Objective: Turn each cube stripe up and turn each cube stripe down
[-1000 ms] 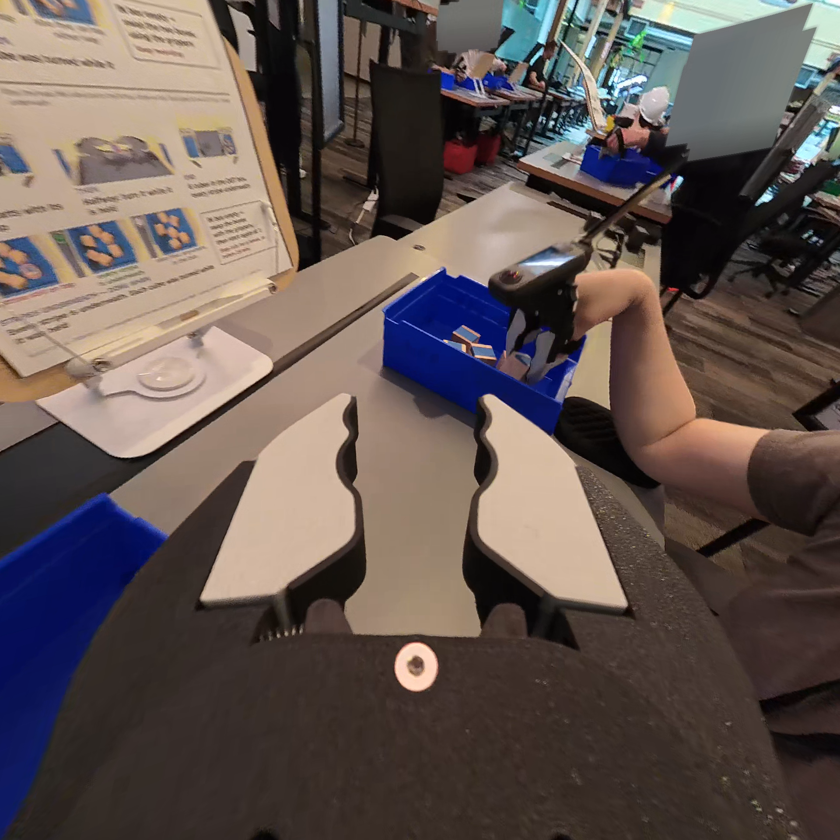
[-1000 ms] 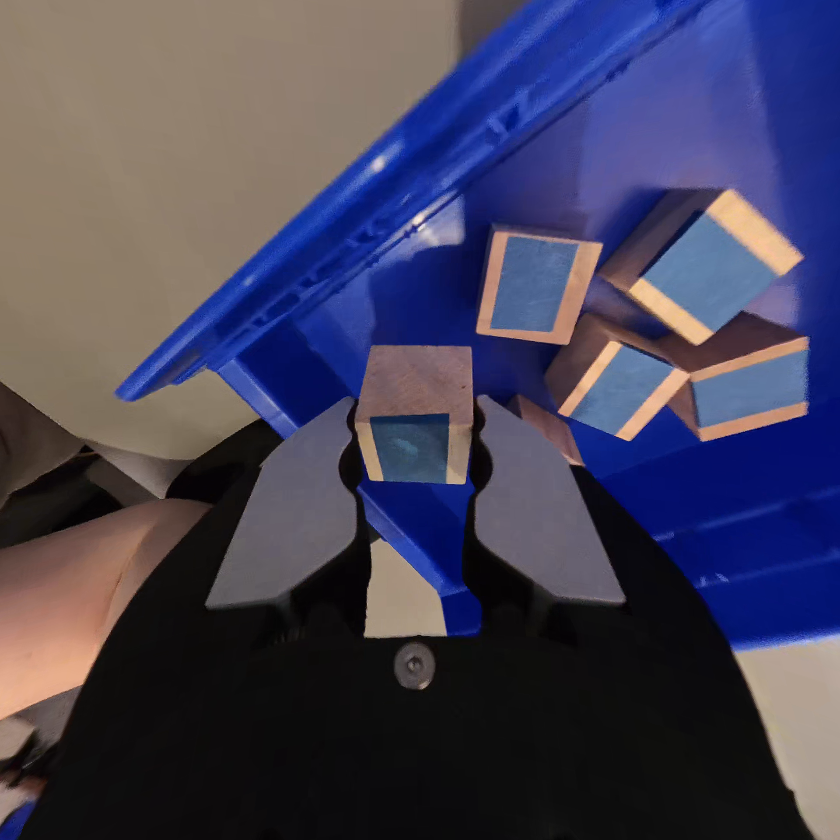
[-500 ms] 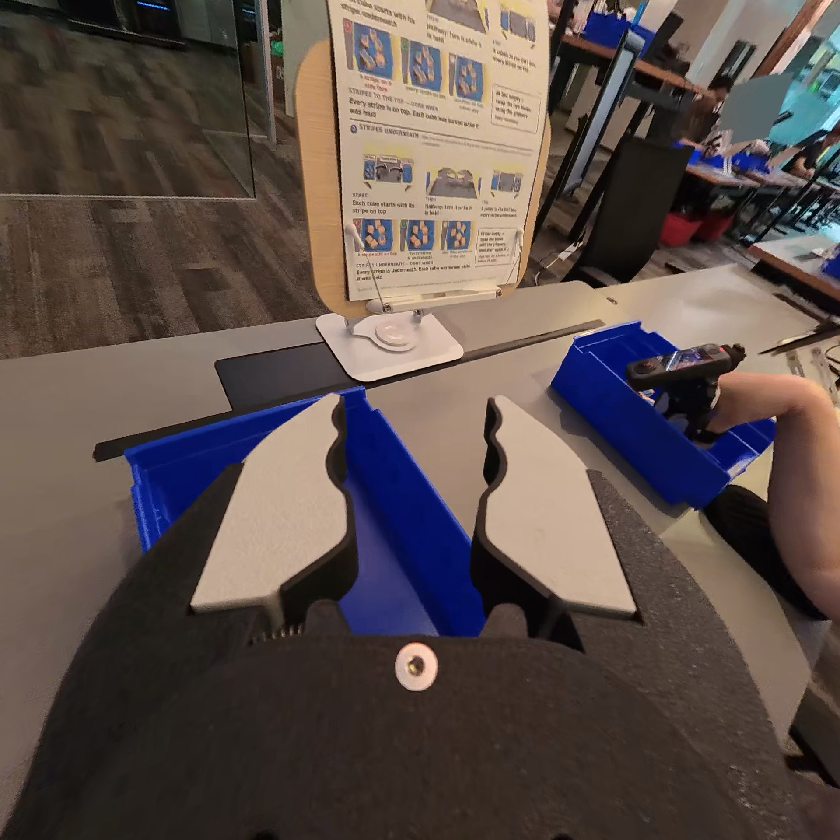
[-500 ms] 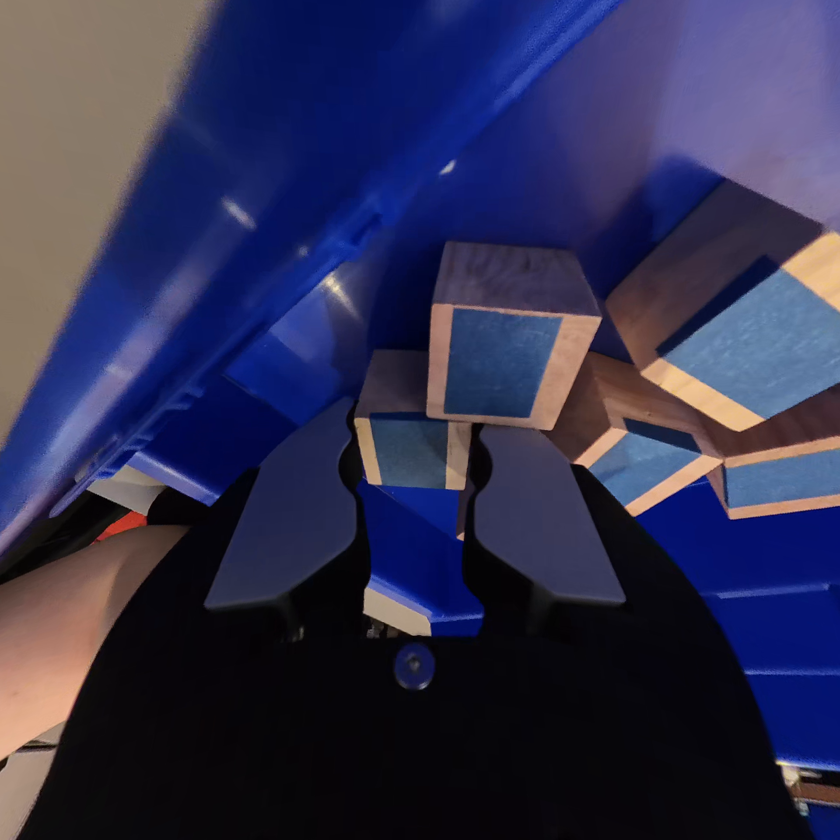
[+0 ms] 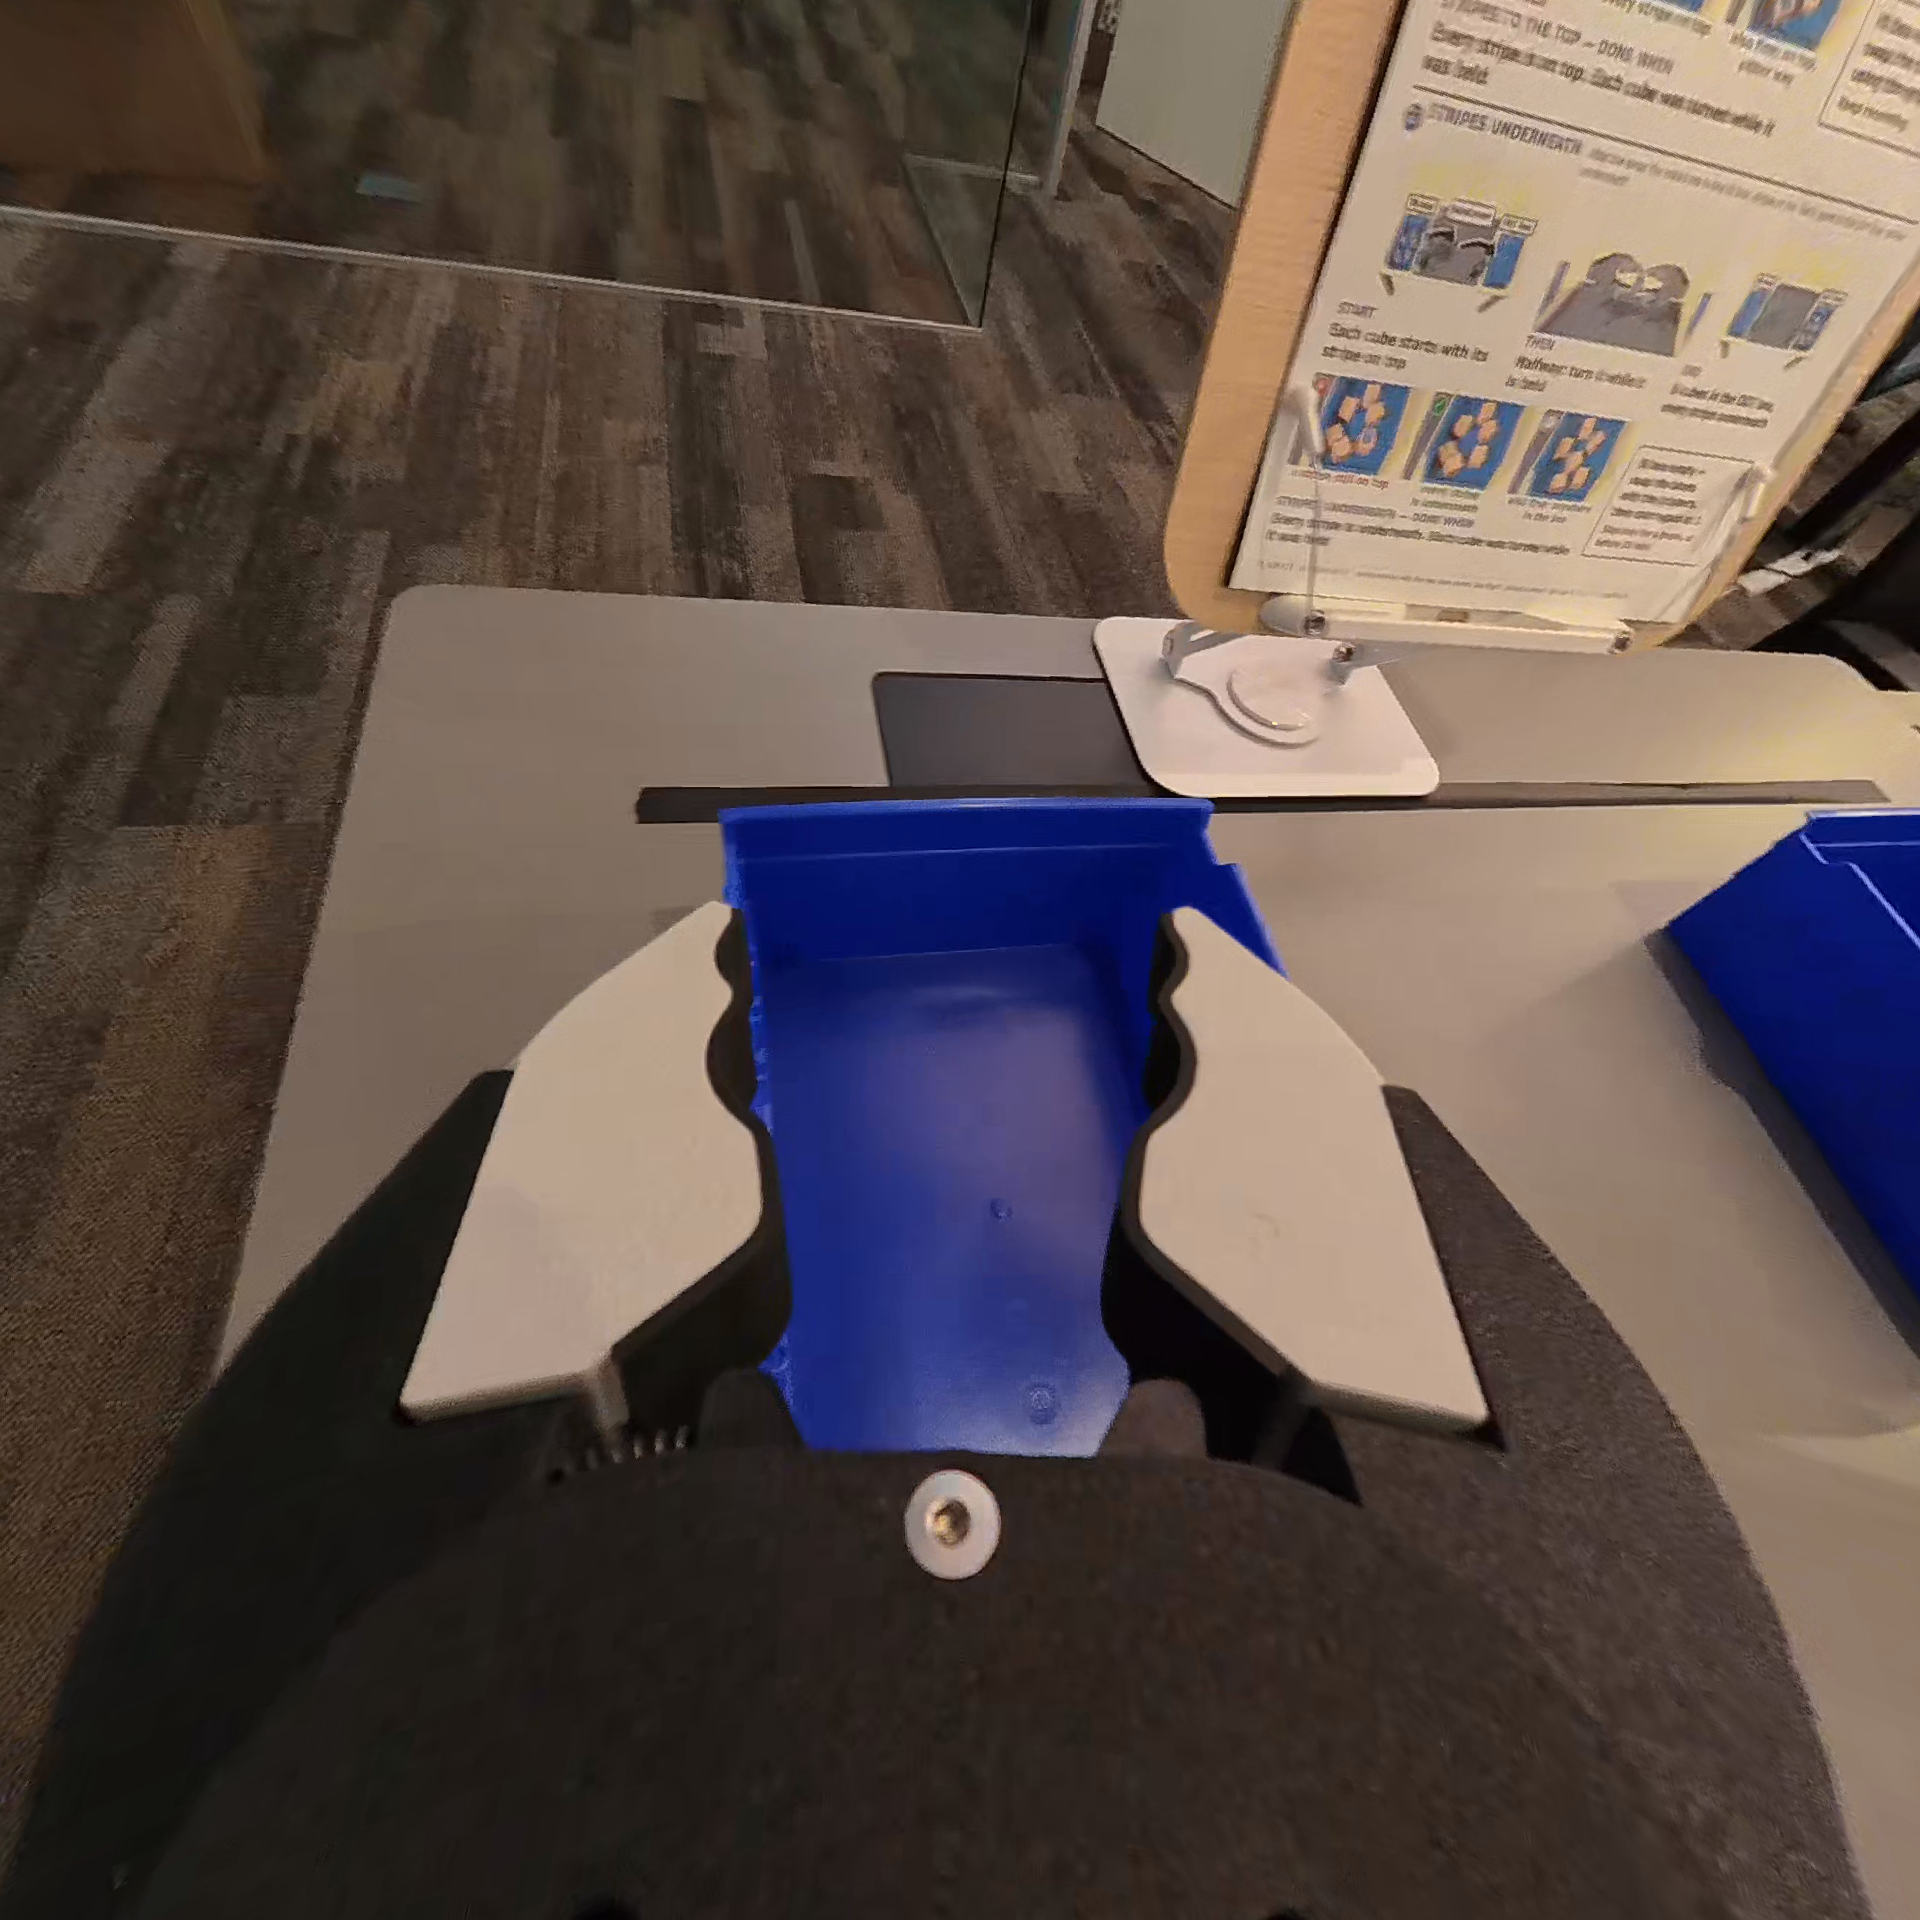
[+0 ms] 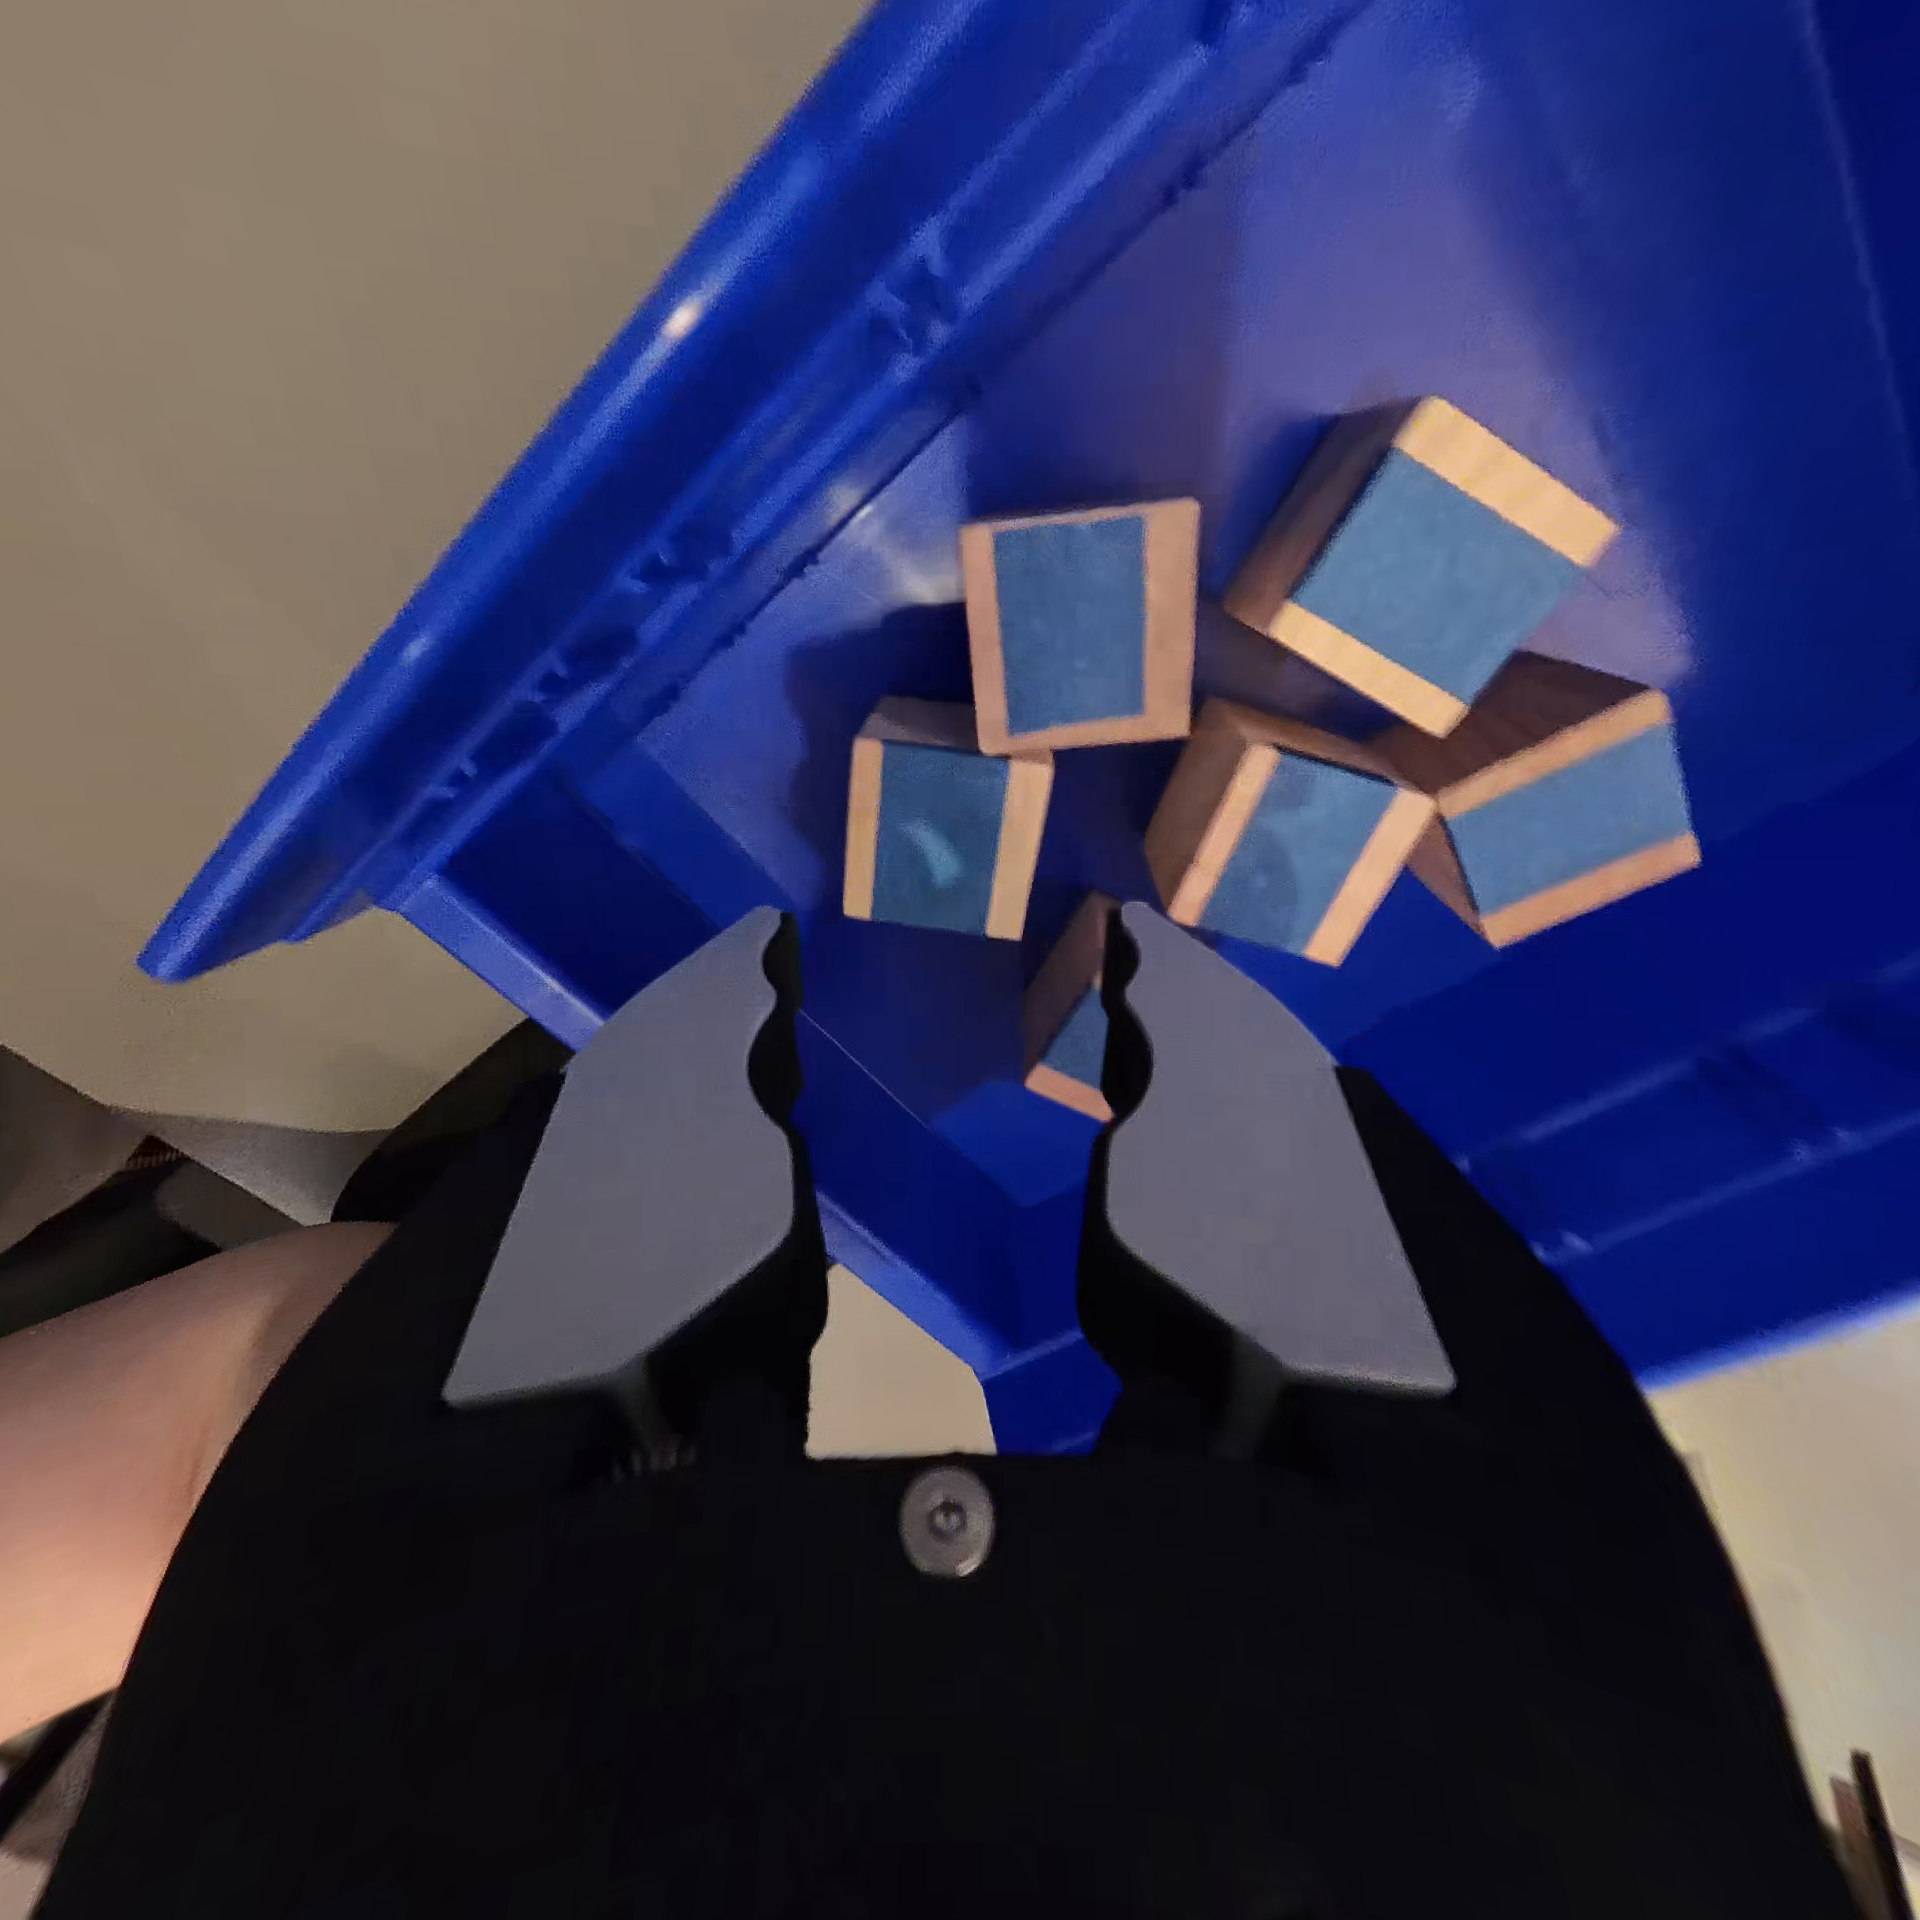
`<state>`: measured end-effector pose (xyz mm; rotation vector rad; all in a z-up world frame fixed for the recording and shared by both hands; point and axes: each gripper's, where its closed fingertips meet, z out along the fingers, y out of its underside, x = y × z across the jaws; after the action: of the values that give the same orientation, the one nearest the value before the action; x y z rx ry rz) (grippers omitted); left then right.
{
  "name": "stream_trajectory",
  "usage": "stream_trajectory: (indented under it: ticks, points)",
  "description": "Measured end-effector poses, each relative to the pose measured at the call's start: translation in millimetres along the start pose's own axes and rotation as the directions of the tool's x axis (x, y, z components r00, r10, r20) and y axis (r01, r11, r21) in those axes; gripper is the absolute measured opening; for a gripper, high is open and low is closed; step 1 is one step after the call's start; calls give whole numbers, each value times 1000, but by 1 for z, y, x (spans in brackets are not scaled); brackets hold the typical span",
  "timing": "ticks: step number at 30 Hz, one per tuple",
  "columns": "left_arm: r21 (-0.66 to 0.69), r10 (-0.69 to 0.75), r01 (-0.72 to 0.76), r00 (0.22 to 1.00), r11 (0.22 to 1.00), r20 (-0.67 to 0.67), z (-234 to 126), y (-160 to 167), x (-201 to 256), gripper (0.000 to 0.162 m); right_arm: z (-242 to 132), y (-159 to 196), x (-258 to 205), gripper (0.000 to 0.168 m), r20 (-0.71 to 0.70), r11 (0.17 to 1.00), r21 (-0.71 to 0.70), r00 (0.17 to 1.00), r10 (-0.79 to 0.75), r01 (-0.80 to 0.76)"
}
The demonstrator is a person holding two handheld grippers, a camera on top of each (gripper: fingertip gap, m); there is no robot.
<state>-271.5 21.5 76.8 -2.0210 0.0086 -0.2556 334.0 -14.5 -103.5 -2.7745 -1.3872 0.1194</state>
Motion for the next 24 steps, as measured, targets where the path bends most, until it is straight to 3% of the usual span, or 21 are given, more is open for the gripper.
stream_trajectory:
  ticks: [4,7,9,11,15,21,24]
  points:
    - [-39,2,3,992,999,124,-4,9,-26,73,-40,4,20,57,-79,975,219,995,66,-48]
    - [-139,-34,50,992,989,119,7,31,-38,75,-83,24,89,56,-333,899,405,888,316,-168]
    - [-217,-50,77,991,973,126,19,49,-49,72,-94,44,120,54,-287,789,503,792,538,-354]
    - [-304,-44,94,985,948,165,24,67,-60,75,-88,51,133,54,-184,708,553,765,617,-439]
    - [-427,-50,119,984,896,169,27,94,-62,79,-56,66,140,54,-142,717,446,749,647,-535]
    - [-577,-52,135,986,806,158,42,128,-58,71,-17,58,141,44,-39,695,338,728,684,-635]
    - [-671,-14,153,978,725,207,45,152,-65,66,1,61,133,26,-14,719,242,739,674,-652]
